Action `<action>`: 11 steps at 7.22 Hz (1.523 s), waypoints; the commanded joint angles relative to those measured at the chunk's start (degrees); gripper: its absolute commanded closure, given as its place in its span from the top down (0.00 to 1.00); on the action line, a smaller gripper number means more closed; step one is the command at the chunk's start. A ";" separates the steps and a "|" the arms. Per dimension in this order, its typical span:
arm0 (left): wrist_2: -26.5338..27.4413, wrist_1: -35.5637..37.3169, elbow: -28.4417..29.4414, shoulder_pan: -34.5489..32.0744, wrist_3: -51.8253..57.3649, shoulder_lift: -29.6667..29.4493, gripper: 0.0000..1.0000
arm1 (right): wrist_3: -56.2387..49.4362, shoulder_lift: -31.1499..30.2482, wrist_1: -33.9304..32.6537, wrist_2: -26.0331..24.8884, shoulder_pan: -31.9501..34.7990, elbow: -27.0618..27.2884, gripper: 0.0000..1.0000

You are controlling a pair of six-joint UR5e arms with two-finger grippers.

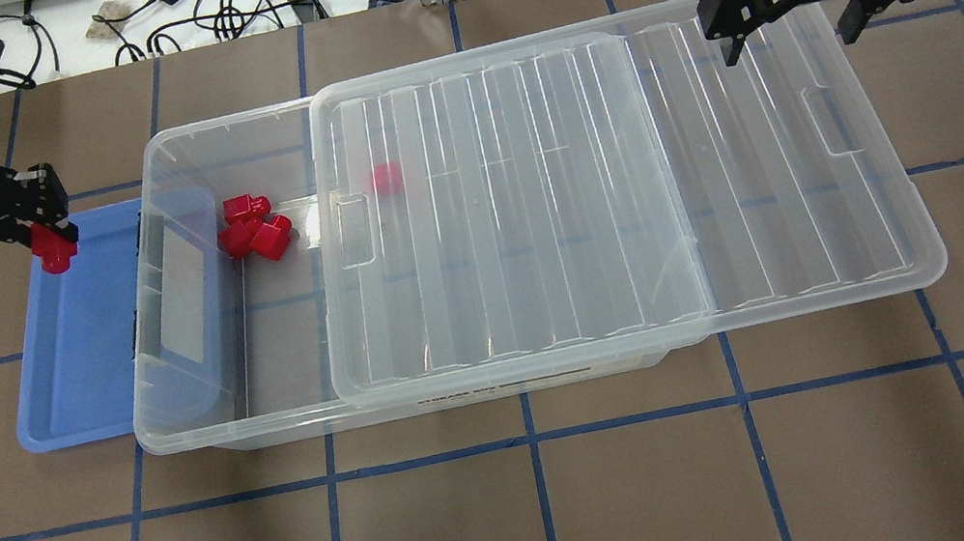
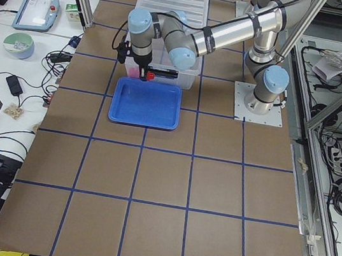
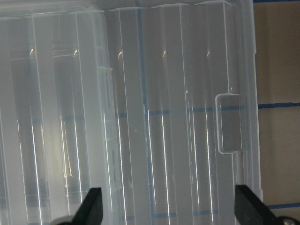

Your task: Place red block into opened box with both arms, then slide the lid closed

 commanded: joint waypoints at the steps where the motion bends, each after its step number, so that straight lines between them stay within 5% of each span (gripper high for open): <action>1: 2.09 -0.31 -0.75 -8.84 -0.39 2.32 0.00 | -0.09 0.00 0.09 0.04 -0.04 0.00 1.00; 4: 2.09 6.96 -8.11 -15.19 -7.77 2.15 0.00 | -0.18 0.00 0.09 -0.05 -0.04 0.09 1.00; 11: 1.92 16.20 -18.59 -17.84 -11.03 -0.04 0.00 | -0.26 0.00 0.09 0.04 -0.04 0.09 1.00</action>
